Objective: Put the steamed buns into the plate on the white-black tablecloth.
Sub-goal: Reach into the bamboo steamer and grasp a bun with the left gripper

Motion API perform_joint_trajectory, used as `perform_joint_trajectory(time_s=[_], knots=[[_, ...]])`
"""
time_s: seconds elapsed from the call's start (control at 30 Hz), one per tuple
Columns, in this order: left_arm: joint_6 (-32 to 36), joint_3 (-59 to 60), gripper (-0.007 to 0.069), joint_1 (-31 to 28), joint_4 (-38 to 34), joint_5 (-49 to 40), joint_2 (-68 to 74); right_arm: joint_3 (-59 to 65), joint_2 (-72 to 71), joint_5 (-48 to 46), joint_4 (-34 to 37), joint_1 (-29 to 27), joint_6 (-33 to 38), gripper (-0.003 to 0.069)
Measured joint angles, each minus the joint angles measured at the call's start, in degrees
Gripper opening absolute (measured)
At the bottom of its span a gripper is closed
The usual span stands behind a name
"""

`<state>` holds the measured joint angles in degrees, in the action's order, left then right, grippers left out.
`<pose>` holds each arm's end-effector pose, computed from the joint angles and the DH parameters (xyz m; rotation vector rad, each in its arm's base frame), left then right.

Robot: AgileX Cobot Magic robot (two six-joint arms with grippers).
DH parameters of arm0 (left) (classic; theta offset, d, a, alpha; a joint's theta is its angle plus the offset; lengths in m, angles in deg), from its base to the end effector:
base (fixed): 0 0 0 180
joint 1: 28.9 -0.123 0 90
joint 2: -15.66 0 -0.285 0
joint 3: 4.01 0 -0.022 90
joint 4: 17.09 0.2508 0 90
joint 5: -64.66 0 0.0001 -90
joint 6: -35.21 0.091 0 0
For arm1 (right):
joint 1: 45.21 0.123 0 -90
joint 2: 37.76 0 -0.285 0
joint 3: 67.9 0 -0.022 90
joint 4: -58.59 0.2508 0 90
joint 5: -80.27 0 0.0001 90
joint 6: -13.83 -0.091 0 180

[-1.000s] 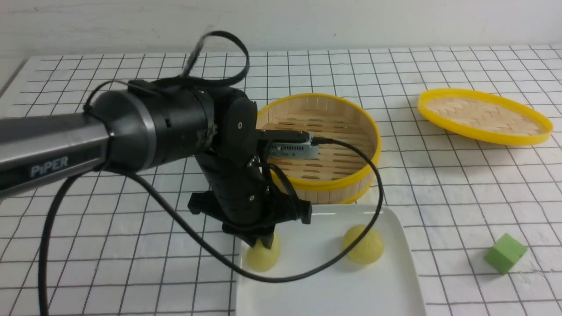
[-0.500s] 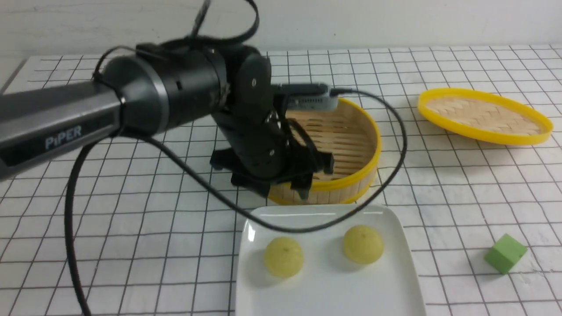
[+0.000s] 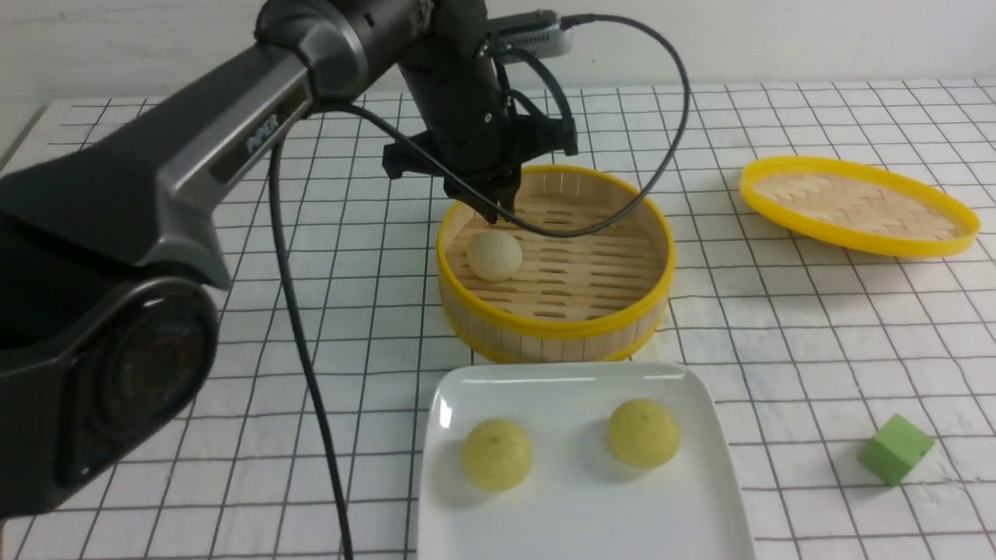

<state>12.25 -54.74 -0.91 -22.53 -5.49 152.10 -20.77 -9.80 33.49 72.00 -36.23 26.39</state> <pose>0.4307 -0.2381 0.2774 0.1036 2.7760 -0.3762 0.0586 0.0248 0.2960 -0.3265 2.0883 0.2387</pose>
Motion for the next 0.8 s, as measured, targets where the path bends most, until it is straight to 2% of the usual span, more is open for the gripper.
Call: perform_joint_trajectory(time_s=[0.07, 0.13, 0.4, 0.5, 0.57, 0.67, 0.7, 0.77, 0.8], knots=[[0.56, -3.24, 0.0076, -1.02, -0.34, -0.47, 2.86, 0.0, 0.0, 0.0, 0.2, 0.0, 0.0, 0.0099], [1.04, -4.87, 0.0096, -1.09, 0.34, -0.57, 4.45, 0.0, 0.0, 0.0, 0.26, 0.0, 0.0, 0.0101], [0.78, -5.81, 0.0384, 1.42, 8.8, -0.44, 6.79, 1.45, 0.0, 0.29, 1.11, 0.0, -0.04, 0.0111], [0.73, -5.87, 0.0432, 1.44, 9.15, -0.42, 8.93, 2.13, 0.0, 1.21, 1.38, 0.0, -0.04, 0.0115], [0.28, -5.87, 0.042, 1.44, 9.15, -0.48, 10.48, 2.37, 0.0, 1.49, 1.61, 0.0, -0.04, 0.0118], [-1.11, -5.87, 0.0356, 1.44, 9.08, -0.21, 11.77, 2.42, 0.0, 1.55, 1.75, 0.0, -0.04, 0.0119], [-1.97, -6.15, 0.0226, 1.44, 9.05, -0.02, 11.95, 2.42, 0.0, 1.55, 1.75, 0.0, -0.04, 0.012], [-1.4, -7.52, 0.0104, 1.49, 8.55, -0.08, 11.65, 2.42, 0.0, 1.55, 1.75, 0.0, -0.04, 0.0122], [-1.12, -7.88, 0.0078, 1.5, 8.08, -0.22, 11.49, 2.42, 0.0, 1.55, 1.75, 0.0, -0.04, 0.0124]])
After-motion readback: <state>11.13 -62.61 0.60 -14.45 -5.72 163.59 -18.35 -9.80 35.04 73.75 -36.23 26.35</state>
